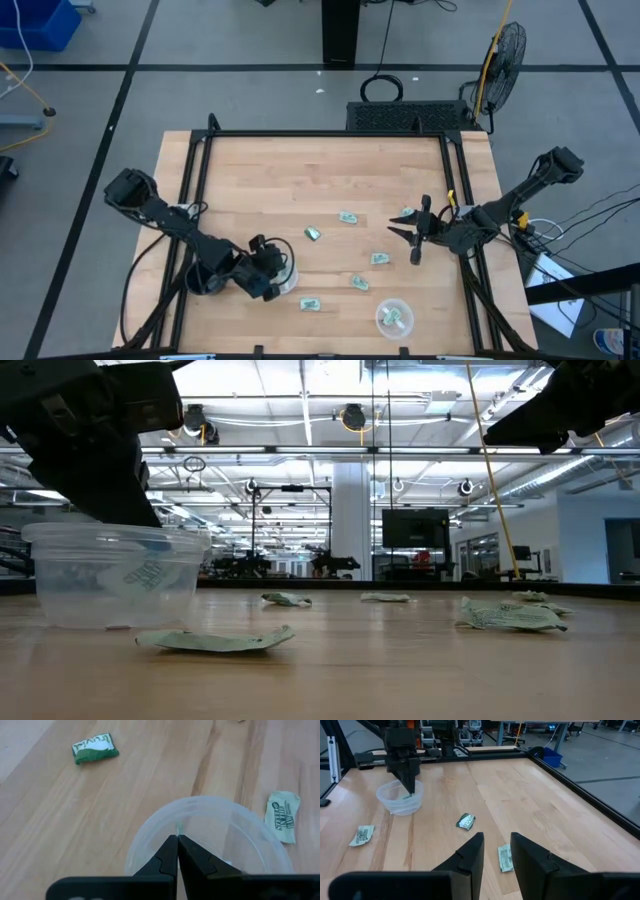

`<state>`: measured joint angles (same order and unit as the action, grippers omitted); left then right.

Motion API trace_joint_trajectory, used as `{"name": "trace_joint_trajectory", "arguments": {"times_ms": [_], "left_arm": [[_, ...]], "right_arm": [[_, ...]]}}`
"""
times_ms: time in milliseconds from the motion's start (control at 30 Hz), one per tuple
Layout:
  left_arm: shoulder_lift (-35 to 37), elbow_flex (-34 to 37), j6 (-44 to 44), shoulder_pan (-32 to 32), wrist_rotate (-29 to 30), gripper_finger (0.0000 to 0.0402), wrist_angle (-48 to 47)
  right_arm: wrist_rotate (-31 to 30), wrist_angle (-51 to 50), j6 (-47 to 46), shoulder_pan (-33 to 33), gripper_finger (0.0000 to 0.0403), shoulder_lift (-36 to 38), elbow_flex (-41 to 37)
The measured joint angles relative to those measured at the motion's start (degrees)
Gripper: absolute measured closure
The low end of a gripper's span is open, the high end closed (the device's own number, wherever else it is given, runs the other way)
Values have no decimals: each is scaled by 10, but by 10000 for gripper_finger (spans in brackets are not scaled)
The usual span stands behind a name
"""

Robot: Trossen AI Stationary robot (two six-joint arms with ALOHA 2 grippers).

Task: Pick and place items into bin
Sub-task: Put the stevia packet into the top transparent bin

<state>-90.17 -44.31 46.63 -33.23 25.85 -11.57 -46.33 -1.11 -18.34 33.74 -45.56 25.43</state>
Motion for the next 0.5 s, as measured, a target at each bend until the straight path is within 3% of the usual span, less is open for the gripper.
{"name": "trace_joint_trajectory", "arguments": {"times_ms": [333,500], "left_arm": [[0,0,0,0,-4,378,-1],[0,0,1,0,-4,339,1]], "right_arm": [[-1,0,2,0,283,-30,0],[-1,0,1,-7,261,-44,0]]}}
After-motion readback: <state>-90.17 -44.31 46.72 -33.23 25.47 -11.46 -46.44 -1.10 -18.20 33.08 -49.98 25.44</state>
